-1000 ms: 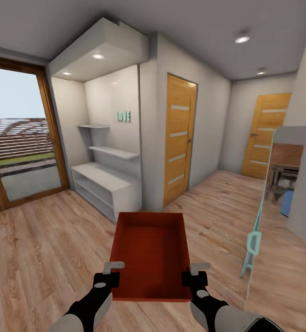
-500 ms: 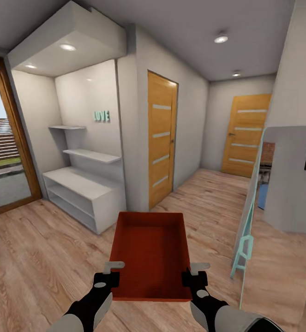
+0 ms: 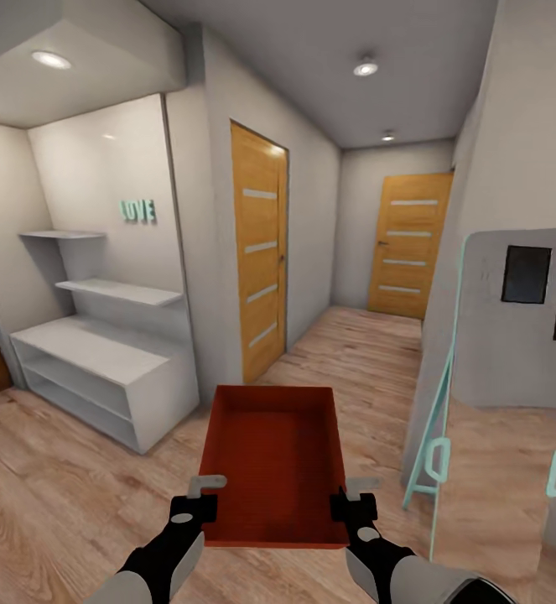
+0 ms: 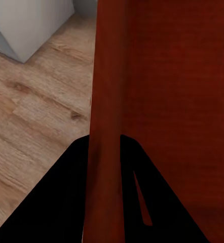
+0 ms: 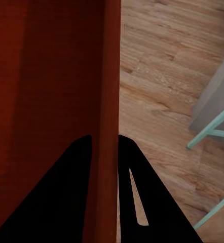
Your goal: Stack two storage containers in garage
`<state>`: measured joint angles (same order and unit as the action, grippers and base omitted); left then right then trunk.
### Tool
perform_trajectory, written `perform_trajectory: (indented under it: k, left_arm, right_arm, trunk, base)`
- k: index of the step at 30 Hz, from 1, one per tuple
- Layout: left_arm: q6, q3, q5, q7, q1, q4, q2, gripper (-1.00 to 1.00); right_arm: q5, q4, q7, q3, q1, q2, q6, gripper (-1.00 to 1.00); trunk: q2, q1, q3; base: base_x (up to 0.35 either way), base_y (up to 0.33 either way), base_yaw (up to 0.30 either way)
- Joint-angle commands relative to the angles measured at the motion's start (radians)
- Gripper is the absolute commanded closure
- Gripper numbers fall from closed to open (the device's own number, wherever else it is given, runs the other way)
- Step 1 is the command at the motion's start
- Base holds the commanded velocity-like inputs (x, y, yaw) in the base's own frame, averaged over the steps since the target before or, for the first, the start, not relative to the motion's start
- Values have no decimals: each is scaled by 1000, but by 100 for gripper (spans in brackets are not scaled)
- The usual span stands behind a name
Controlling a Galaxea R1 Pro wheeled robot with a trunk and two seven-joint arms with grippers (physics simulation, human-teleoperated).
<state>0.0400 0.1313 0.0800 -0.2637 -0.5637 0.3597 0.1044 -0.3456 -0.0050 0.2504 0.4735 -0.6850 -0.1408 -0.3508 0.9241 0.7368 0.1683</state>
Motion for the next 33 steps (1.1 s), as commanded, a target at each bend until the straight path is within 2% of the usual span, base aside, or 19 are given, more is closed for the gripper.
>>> perform_trajectory:
  k: [1, 18, 33]
  left_arm:
    - [4, -5, 29, -6, -1, 6, 0, 100]
    - [4, -4, 30, -6, -1, -1, 0, 100]
    - [4, -4, 30, -7, -1, 1, 0, 100]
  right_arm:
    - [8, 0, -19, -38, -1, -1, 4, 100]
    - [8, 0, -19, -38, -1, -1, 4, 100]
    - [8, 0, -17, -38, -1, 0, 4, 100]
  trunk:
    - [1, 1, 1]
    - [1, 1, 1]
    - [1, 1, 1]
  base:
    - [320, 180, -281]
    - [320, 180, -272]
    - [320, 180, -21]
